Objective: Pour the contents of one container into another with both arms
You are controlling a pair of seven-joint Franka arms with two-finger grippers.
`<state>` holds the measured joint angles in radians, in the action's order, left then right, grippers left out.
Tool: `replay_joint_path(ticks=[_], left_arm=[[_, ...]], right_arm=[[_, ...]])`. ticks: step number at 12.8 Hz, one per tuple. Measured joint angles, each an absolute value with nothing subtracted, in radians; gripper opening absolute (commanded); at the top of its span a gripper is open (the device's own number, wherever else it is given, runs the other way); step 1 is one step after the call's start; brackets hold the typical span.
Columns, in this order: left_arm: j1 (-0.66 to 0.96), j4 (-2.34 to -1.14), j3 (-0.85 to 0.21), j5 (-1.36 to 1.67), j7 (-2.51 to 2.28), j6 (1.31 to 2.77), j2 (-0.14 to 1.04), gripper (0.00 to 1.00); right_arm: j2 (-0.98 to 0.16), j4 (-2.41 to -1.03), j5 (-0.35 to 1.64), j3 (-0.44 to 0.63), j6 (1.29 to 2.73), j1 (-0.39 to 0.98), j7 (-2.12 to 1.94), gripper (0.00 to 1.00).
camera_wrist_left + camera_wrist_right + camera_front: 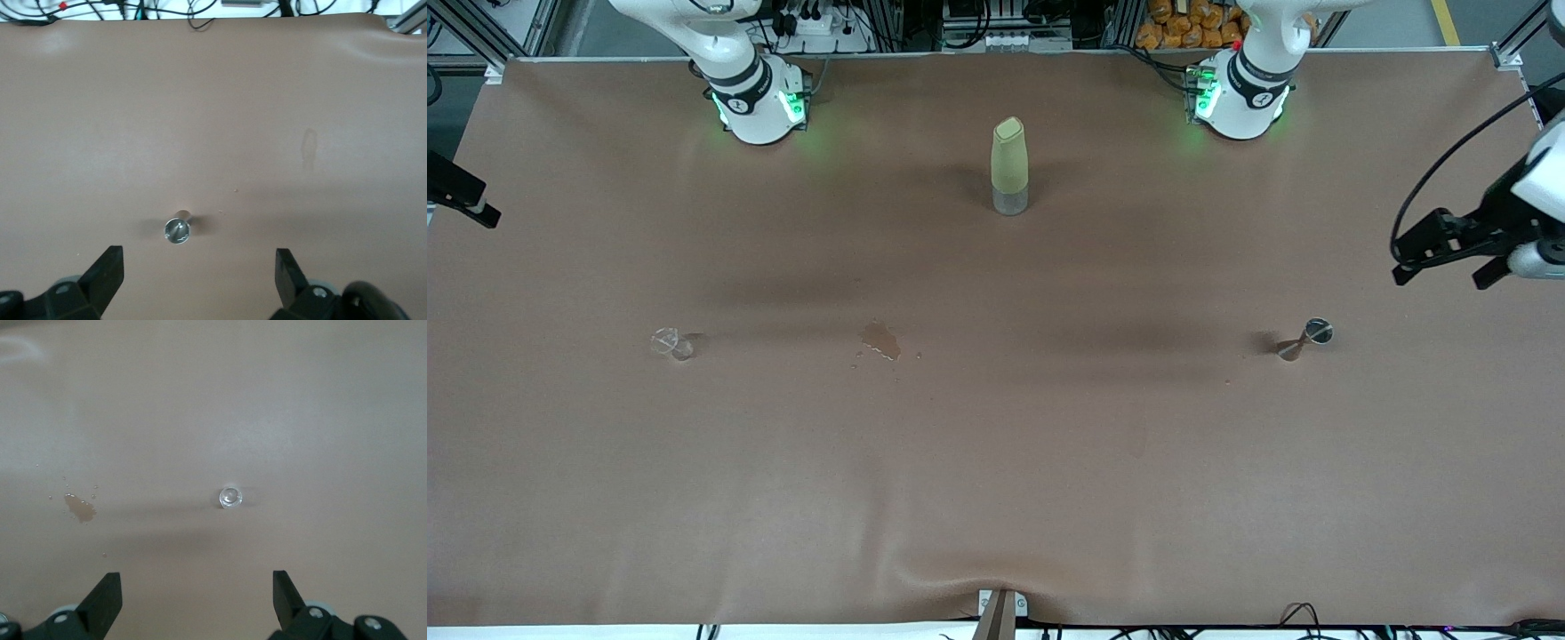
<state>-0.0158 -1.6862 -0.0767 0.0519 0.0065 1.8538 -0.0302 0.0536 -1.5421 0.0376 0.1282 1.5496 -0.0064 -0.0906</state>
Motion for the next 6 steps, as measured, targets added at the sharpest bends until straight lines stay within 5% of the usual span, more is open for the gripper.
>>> replay_joint_path(ticks=[6], left_arm=[[0.022,-1.679,-0.032,0.052,0.012,1.855,-0.030,1.00]], right_arm=[[0.050,-1.542,0.038,0.128,1.550,-0.006,-0.091,1.00]])
